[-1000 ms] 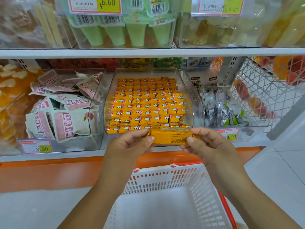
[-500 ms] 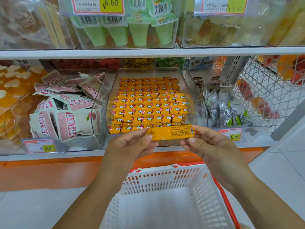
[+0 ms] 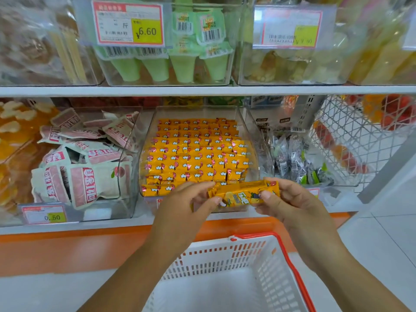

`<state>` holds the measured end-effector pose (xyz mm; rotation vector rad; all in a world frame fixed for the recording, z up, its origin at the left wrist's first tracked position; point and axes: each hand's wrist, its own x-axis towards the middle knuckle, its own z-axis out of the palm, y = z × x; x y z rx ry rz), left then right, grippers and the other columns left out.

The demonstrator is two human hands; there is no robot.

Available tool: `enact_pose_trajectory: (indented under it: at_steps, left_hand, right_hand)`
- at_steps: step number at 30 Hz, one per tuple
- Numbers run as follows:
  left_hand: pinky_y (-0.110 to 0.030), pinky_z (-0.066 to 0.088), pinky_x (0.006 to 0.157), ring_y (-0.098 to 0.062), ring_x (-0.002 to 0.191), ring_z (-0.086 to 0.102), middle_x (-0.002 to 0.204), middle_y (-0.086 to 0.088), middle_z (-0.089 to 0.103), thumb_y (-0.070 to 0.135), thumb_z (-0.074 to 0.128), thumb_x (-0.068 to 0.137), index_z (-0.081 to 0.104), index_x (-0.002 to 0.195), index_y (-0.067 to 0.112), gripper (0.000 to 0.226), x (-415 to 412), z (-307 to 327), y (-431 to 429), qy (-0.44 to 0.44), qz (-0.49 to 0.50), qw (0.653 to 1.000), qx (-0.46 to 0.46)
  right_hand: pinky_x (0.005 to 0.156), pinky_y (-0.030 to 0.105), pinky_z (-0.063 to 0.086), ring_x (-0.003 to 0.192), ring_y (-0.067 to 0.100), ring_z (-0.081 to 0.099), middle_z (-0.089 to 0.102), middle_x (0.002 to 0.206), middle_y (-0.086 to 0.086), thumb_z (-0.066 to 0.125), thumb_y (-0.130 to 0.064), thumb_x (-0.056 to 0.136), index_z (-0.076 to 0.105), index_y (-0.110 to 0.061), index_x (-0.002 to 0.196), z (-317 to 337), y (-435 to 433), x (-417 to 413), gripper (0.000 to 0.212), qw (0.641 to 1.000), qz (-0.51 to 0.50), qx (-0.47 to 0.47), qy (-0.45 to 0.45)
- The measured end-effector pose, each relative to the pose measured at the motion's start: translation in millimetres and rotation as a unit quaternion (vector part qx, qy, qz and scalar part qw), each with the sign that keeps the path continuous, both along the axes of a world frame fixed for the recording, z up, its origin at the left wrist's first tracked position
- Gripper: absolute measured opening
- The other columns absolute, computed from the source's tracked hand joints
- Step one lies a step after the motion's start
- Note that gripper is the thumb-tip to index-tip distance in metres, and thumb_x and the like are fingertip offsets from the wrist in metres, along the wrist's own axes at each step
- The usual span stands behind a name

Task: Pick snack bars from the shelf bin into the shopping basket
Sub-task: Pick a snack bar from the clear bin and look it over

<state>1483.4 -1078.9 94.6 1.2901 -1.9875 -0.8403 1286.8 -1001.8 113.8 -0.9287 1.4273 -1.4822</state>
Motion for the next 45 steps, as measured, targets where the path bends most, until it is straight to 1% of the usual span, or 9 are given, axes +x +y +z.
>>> enact_pose_trajectory:
  at_steps: [7,12,20,22,28,32,36,39,45]
  left_hand:
    - [-0.037,0.033,0.105,-0.017,0.127,0.043,0.137,0.008,0.055,0.043,0.05,0.1,0.055,0.137,0.032,0.039,-54,1,-59,-0.221,-0.045,0.959,-0.173]
    - [-0.035,0.037,0.089,-0.02,0.113,0.054,0.117,0.008,0.067,0.034,0.059,0.096,0.07,0.118,0.034,0.025,-42,-18,-72,-0.185,-0.035,0.966,-0.18]
    - [-0.04,0.046,0.091,-0.021,0.11,0.064,0.117,0.006,0.071,0.051,0.04,0.093,0.071,0.118,0.027,0.046,-27,-30,-64,-0.196,-0.051,0.955,-0.218]
    - [-0.042,0.047,0.095,-0.019,0.115,0.064,0.124,0.006,0.068,0.052,0.035,0.093,0.068,0.123,0.025,0.052,-21,-33,-58,-0.223,-0.06,0.941,-0.247]
    - [-0.035,0.022,0.108,-0.014,0.129,0.054,0.14,0.008,0.057,0.048,0.033,0.095,0.059,0.134,0.026,0.052,-12,-38,-53,-0.251,-0.09,0.925,-0.271]
    - [-0.035,0.022,0.108,-0.014,0.131,0.052,0.141,0.008,0.056,0.047,0.035,0.095,0.059,0.134,0.027,0.05,-13,-37,-51,-0.26,-0.092,0.926,-0.259]
    - [-0.034,0.022,0.108,-0.013,0.129,0.054,0.138,0.009,0.059,0.047,0.036,0.094,0.062,0.13,0.028,0.048,-15,-35,-49,-0.261,-0.086,0.933,-0.231]
    - [-0.034,0.02,0.108,-0.014,0.126,0.057,0.134,0.008,0.062,0.048,0.037,0.093,0.064,0.127,0.028,0.048,-16,-32,-47,-0.25,-0.087,0.94,-0.215]
    - [-0.029,-0.002,0.117,-0.007,0.148,0.021,0.158,0.013,0.03,0.05,0.031,0.102,0.023,0.154,0.032,0.056,-17,-23,-45,-0.26,-0.093,0.947,-0.165]
  right_hand:
    - [0.084,0.029,0.055,0.087,0.009,0.07,0.073,0.092,-0.011,0.072,-0.017,0.086,0.065,-0.038,0.097,60,-42,-42,0.025,0.935,-0.005,-0.073,0.347]
    - [0.07,0.02,0.037,0.081,0.003,0.052,0.054,0.087,-0.019,0.07,-0.029,0.088,0.067,-0.028,0.118,72,-83,-39,0.03,0.786,0.11,0.005,0.609]
    - [0.095,0.029,0.034,0.113,0.016,0.04,0.058,0.132,-0.008,0.054,-0.043,0.097,0.065,-0.031,0.125,29,-105,-40,0.033,0.659,0.185,0.035,0.728]
    - [0.093,0.031,0.036,0.109,0.017,0.041,0.062,0.125,-0.007,0.057,-0.04,0.095,0.072,-0.031,0.112,27,-105,-40,0.024,0.667,0.153,0.012,0.729]
    - [0.063,0.033,0.04,0.08,0.025,0.043,0.059,0.074,-0.007,0.072,-0.038,0.084,0.073,-0.033,0.067,2,-112,-33,0.018,0.521,0.139,-0.006,0.842]
    - [0.065,0.033,0.036,0.079,0.027,0.049,0.067,0.08,-0.003,0.078,-0.043,0.077,0.078,-0.029,0.082,11,-112,-20,0.014,0.609,0.064,-0.078,0.787]
    - [0.088,0.035,0.042,0.112,0.022,0.049,0.065,0.105,-0.006,0.051,-0.043,0.097,0.071,-0.029,0.107,-7,-118,-8,0.026,0.622,0.138,0.02,0.77]
    - [0.089,0.036,0.046,0.103,0.02,0.058,0.067,0.103,-0.005,0.042,-0.041,0.101,0.071,-0.028,0.107,-12,-118,-12,0.033,0.651,0.133,0.023,0.747]
    - [0.102,0.052,0.037,0.074,0.024,0.068,0.07,0.07,-0.003,0.045,-0.038,0.093,0.074,-0.028,0.081,-20,-102,-12,0.033,0.614,-0.007,-0.071,0.786]
